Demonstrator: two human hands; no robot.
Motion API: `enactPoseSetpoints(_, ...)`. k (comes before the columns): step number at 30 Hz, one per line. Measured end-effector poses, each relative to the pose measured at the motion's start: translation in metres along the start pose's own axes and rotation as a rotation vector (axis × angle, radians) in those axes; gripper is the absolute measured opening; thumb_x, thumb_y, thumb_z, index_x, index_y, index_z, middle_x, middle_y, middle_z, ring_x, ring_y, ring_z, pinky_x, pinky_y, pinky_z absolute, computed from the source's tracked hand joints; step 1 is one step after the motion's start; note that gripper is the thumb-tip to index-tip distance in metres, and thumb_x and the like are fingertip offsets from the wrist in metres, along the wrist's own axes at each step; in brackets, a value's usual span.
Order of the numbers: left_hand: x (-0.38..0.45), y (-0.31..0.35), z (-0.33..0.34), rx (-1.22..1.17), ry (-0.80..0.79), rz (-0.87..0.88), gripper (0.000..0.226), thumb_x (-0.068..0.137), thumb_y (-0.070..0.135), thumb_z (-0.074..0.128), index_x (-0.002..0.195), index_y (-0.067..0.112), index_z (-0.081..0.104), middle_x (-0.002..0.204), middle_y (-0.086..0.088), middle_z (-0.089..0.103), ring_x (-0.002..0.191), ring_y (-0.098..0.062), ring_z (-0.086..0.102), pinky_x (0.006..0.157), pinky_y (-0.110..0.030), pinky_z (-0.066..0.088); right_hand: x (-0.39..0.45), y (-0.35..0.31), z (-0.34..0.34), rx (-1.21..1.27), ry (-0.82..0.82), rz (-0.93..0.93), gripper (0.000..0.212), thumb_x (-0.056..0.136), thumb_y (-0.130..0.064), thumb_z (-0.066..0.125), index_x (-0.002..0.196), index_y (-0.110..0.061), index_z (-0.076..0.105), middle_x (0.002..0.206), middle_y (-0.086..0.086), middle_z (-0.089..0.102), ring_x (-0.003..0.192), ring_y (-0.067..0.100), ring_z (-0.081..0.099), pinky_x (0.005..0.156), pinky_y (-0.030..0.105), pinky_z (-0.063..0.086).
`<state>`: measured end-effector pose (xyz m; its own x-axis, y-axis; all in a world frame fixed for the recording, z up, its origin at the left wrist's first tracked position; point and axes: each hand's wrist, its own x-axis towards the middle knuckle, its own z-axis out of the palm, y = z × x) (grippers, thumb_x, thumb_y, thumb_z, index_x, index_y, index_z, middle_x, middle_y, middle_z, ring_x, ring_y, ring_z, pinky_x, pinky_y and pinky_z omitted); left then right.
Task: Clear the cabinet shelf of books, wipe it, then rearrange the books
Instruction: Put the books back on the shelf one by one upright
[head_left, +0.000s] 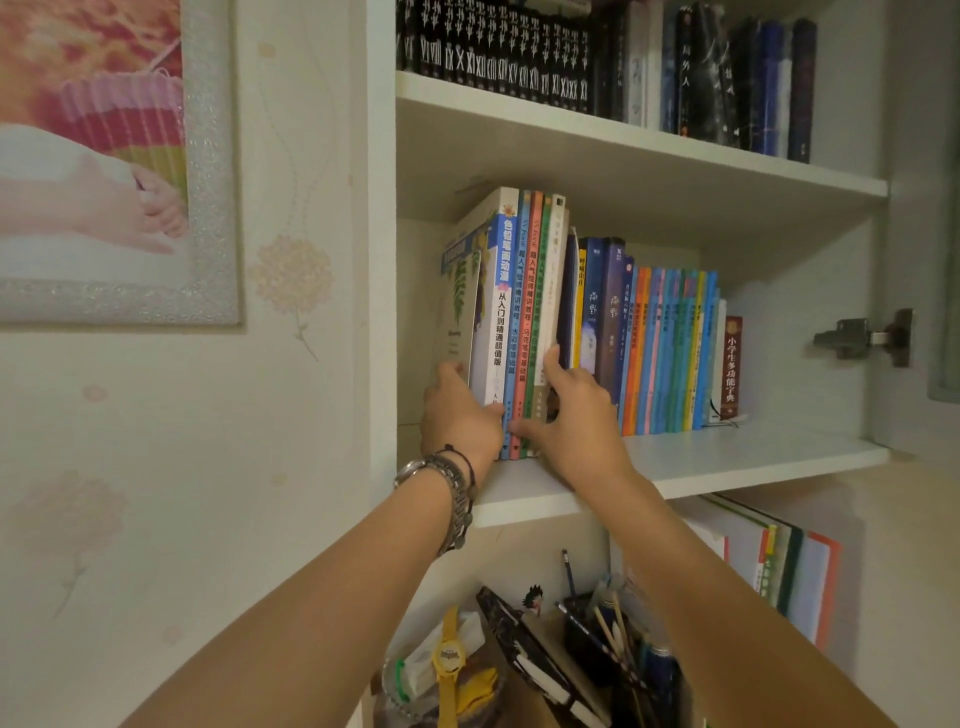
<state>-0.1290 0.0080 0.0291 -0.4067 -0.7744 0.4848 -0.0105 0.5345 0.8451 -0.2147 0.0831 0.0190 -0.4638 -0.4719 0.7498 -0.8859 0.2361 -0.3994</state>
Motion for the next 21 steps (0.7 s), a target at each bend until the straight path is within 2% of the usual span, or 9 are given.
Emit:
enactPoseSetpoints(2,-0.001,0.0,0.0,0.02,0.006,0.008,0.053,0.087,0.012,0.065,0.131,0.018,0.037,0.126,-0.007,0.053,0.107,-0.023,0.06,0.087,-0.039,0.054,-0.003,0.003,-0.007,0.011,-0.07,-0.008,0.094,0.083,-0.022,0.073,0.154,-0.019,0.01,0.131,0.011,0.047,0.122,0.022,0.049,0.104,0.037,0.045)
enactPoseSetpoints(4,-0.001,-0.001,0.001,0.046,0.009,0.017,0.051,0.088,0.013,0.064,0.131,0.017,0.036,0.128,-0.007,0.051,0.107,-0.024,0.059,0.086,-0.037,0.053,-0.008,0.006,-0.01,0.112,-0.112,-0.025,0.095,0.083,-0.018,0.073,0.154,-0.024,0.01,0.129,0.008,0.048,0.12,0.019,0.05,0.104,0.035,0.045)
enactPoseSetpoints(6,-0.001,-0.003,0.002,0.067,0.007,0.027,0.05,0.089,0.015,0.063,0.131,0.017,0.036,0.129,-0.008,0.05,0.109,-0.024,0.058,0.087,-0.036,0.052,-0.011,0.011,-0.009,0.168,-0.049,-0.053,0.088,0.083,-0.014,0.073,0.153,-0.026,0.02,0.127,0.005,0.05,0.117,0.015,0.051,0.104,0.032,0.045)
enactPoseSetpoints(9,0.001,-0.006,0.005,0.09,0.003,0.054,0.05,0.089,0.017,0.062,0.131,0.019,0.036,0.127,-0.007,0.052,0.109,-0.024,0.057,0.09,-0.041,0.052,-0.015,0.012,-0.005,0.133,0.044,-0.113,0.078,0.086,-0.01,0.07,0.151,-0.021,0.028,0.131,0.003,0.048,0.119,0.004,0.045,0.104,0.014,0.034)
enactPoseSetpoints(10,0.001,-0.007,0.005,0.096,0.003,0.064,0.049,0.089,0.018,0.062,0.13,0.02,0.035,0.126,-0.007,0.052,0.108,-0.024,0.057,0.09,-0.043,0.053,-0.015,0.011,-0.005,0.11,0.043,-0.124,0.077,0.087,-0.009,0.068,0.151,-0.02,0.027,0.133,0.002,0.046,0.12,0.004,0.043,0.103,0.013,0.032)
enactPoseSetpoints(14,0.001,-0.008,0.006,0.13,-0.008,0.097,0.049,0.089,0.02,0.062,0.13,0.022,0.035,0.126,-0.006,0.052,0.108,-0.024,0.058,0.088,-0.041,0.053,-0.015,0.011,-0.007,0.058,-0.048,-0.114,0.081,0.091,-0.01,0.063,0.154,-0.022,0.013,0.141,0.0,0.029,0.131,0.012,0.037,0.111,0.031,0.038)
enactPoseSetpoints(17,0.003,-0.009,0.005,0.139,-0.013,0.096,0.053,0.09,0.02,0.061,0.134,0.022,0.032,0.128,-0.006,0.052,0.109,-0.023,0.057,0.081,-0.033,0.049,-0.014,0.012,-0.009,0.032,-0.109,-0.116,0.085,0.093,-0.015,0.061,0.154,-0.024,0.003,0.146,0.001,0.024,0.134,0.015,0.033,0.111,0.036,0.039)
enactPoseSetpoints(21,0.002,-0.009,0.004,0.112,-0.01,0.095,0.062,0.089,0.019,0.063,0.14,0.021,0.028,0.131,-0.007,0.052,0.113,-0.024,0.056,0.092,-0.039,0.05,-0.016,0.015,-0.011,0.194,-0.109,-0.093,0.081,0.091,-0.011,0.062,0.154,-0.026,0.012,0.144,0.001,0.032,0.133,0.012,0.034,0.112,0.035,0.037)
